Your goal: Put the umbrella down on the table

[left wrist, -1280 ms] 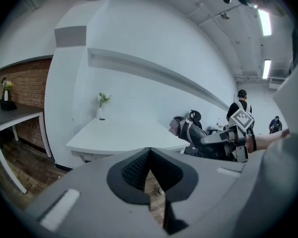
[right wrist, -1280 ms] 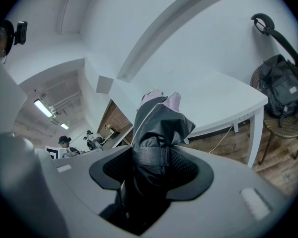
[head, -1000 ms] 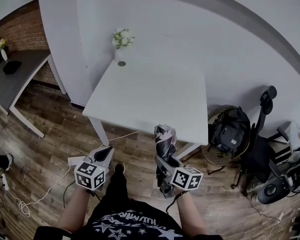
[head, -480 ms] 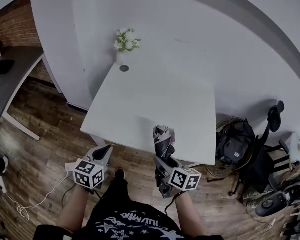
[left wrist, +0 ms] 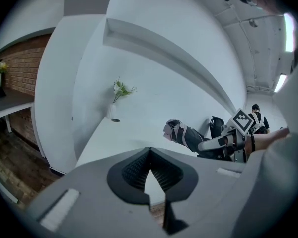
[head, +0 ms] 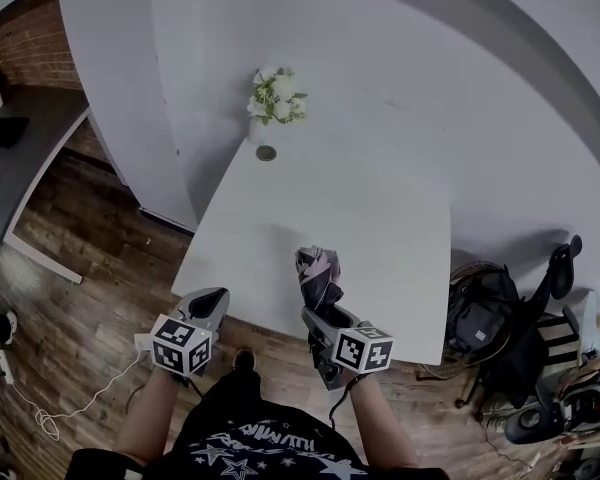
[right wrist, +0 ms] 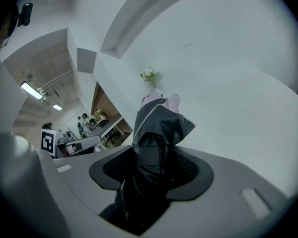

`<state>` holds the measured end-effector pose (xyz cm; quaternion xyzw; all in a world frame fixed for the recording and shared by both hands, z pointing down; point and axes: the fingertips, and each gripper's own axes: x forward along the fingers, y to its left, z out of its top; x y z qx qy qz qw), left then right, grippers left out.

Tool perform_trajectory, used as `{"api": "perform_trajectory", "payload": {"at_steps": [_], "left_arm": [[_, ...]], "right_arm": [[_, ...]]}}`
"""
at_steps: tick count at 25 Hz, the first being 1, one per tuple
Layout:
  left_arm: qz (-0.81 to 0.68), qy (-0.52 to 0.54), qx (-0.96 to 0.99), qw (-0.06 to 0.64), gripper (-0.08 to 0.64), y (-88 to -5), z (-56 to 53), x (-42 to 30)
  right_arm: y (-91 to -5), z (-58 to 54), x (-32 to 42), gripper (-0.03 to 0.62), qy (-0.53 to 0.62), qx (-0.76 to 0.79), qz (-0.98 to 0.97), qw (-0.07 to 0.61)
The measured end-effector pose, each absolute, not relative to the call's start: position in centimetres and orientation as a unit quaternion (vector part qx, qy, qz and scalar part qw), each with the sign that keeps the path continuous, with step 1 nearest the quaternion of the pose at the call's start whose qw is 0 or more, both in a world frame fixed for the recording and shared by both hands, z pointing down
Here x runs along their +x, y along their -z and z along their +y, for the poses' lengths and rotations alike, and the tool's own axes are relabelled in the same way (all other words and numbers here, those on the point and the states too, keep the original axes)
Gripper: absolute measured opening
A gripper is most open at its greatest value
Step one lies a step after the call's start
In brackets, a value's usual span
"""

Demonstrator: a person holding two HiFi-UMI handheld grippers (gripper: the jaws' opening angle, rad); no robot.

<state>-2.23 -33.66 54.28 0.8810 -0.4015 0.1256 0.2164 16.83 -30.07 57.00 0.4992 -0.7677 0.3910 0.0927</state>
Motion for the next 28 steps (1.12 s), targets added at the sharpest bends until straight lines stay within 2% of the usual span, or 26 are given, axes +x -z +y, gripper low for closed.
{"api": "perform_trajectory", "payload": {"at_steps": [17,28], "left_arm": [[-0.424,-0.114,0.866,0.24,0.004,-56.3,-44.5,-7.5],[-0.435,-0.117,0.858,0.248,0.004,-57.7,-48.5,-9.2]], "right_arm": [[-60.2,-44.0,9.5,0.244,-0.328,0.444,-0.803,0.225],[-62.4,-51.1,5.6,0.244,-0.219,0.373,-0.838,0.332]]}}
